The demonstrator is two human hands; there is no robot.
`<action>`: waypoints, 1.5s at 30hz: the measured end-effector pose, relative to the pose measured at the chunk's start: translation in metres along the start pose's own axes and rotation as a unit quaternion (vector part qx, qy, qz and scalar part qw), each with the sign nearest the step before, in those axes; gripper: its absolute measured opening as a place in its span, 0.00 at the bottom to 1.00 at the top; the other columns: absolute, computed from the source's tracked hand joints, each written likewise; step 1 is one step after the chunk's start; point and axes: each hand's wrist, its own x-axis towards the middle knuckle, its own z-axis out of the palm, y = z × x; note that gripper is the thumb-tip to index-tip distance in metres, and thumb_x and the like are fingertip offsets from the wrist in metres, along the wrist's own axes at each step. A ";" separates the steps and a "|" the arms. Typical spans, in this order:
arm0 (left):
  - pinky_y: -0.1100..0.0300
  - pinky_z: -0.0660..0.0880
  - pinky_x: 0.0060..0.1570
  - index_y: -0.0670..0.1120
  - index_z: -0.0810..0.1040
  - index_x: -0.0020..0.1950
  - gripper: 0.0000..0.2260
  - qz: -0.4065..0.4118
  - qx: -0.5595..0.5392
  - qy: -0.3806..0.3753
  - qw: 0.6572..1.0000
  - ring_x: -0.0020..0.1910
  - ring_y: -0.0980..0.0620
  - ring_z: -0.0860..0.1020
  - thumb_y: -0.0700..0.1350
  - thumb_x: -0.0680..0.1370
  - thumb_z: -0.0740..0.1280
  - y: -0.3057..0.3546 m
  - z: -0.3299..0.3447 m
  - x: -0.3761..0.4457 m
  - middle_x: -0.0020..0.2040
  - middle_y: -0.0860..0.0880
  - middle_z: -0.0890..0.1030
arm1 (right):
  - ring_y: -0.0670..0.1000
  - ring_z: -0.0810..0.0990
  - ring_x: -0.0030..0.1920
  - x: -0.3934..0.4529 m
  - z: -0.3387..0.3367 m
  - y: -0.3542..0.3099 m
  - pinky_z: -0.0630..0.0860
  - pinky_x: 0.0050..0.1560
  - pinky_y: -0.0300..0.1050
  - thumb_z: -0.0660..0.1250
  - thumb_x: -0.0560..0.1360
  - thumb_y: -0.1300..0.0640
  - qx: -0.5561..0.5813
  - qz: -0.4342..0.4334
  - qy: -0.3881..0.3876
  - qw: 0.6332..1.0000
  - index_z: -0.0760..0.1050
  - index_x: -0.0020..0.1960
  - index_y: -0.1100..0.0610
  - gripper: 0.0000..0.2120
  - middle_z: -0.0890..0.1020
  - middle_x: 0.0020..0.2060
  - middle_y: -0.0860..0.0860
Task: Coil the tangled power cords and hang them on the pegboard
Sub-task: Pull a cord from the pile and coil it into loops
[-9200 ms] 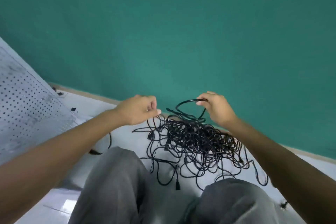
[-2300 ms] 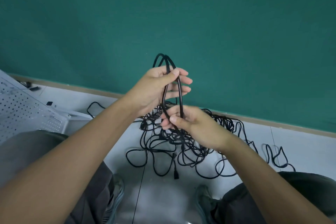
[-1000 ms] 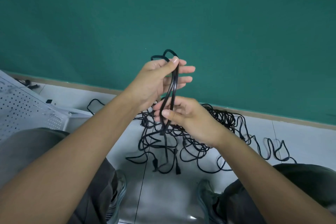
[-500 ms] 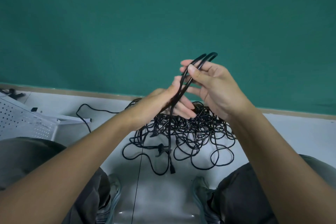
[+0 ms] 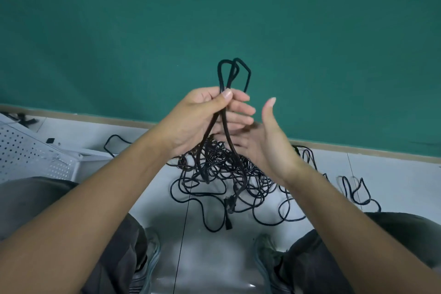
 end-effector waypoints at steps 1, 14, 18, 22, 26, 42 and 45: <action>0.56 0.83 0.54 0.40 0.78 0.59 0.12 0.005 -0.010 0.008 1.000 0.46 0.50 0.86 0.44 0.86 0.57 0.003 -0.003 0.000 0.48 0.46 0.87 | 0.51 0.77 0.69 0.002 0.009 0.007 0.64 0.77 0.59 0.34 0.72 0.23 -0.019 0.015 -0.021 0.999 0.70 0.75 0.57 0.52 0.79 0.69 0.55; 0.53 0.80 0.60 0.43 0.78 0.66 0.21 -0.081 0.156 0.118 0.977 0.54 0.50 0.86 0.57 0.87 0.56 -0.001 -0.015 0.003 0.56 0.49 0.87 | 0.54 0.86 0.47 -0.004 0.042 0.008 0.81 0.50 0.44 0.61 0.84 0.66 -0.069 -0.055 -0.082 0.993 0.72 0.64 0.70 0.11 0.85 0.46 0.55; 0.53 0.80 0.60 0.42 0.81 0.63 0.23 -0.085 0.194 0.140 0.967 0.51 0.50 0.86 0.58 0.87 0.56 -0.013 -0.017 0.005 0.51 0.43 0.86 | 0.55 0.85 0.54 -0.003 0.019 -0.015 0.80 0.62 0.55 0.61 0.84 0.61 -0.045 -0.064 -0.021 0.997 0.77 0.63 0.64 0.11 0.86 0.53 0.56; 0.55 0.82 0.56 0.42 0.81 0.58 0.18 -0.061 0.171 0.160 0.970 0.51 0.49 0.86 0.53 0.87 0.58 -0.023 -0.008 0.007 0.50 0.47 0.86 | 0.55 0.85 0.59 0.000 -0.004 -0.032 0.81 0.60 0.49 0.61 0.85 0.58 0.005 -0.042 0.058 0.997 0.76 0.60 0.63 0.10 0.85 0.59 0.58; 0.53 0.79 0.52 0.45 0.79 0.50 0.08 0.048 0.188 0.215 0.957 0.45 0.52 0.82 0.47 0.85 0.65 -0.033 -0.001 0.006 0.49 0.50 0.84 | 0.57 0.82 0.63 0.002 -0.023 -0.036 0.79 0.65 0.51 0.60 0.85 0.60 0.083 -0.026 0.128 0.988 0.74 0.62 0.66 0.11 0.82 0.61 0.62; 0.58 0.79 0.54 0.44 0.83 0.54 0.05 0.044 0.260 0.030 0.964 0.45 0.52 0.84 0.35 0.80 0.70 -0.054 0.017 -0.003 0.45 0.48 0.87 | 0.59 0.83 0.62 -0.001 -0.039 -0.056 0.79 0.65 0.52 0.56 0.86 0.55 0.266 -0.066 0.142 0.951 0.67 0.70 0.70 0.20 0.82 0.62 0.64; 0.57 0.81 0.51 0.40 0.83 0.53 0.05 0.054 0.250 0.047 0.966 0.41 0.49 0.83 0.33 0.80 0.69 -0.045 0.011 -0.001 0.45 0.44 0.87 | 0.56 0.85 0.57 -0.001 -0.041 -0.052 0.80 0.61 0.50 0.63 0.84 0.51 0.142 -0.004 0.218 0.966 0.71 0.64 0.65 0.18 0.83 0.59 0.63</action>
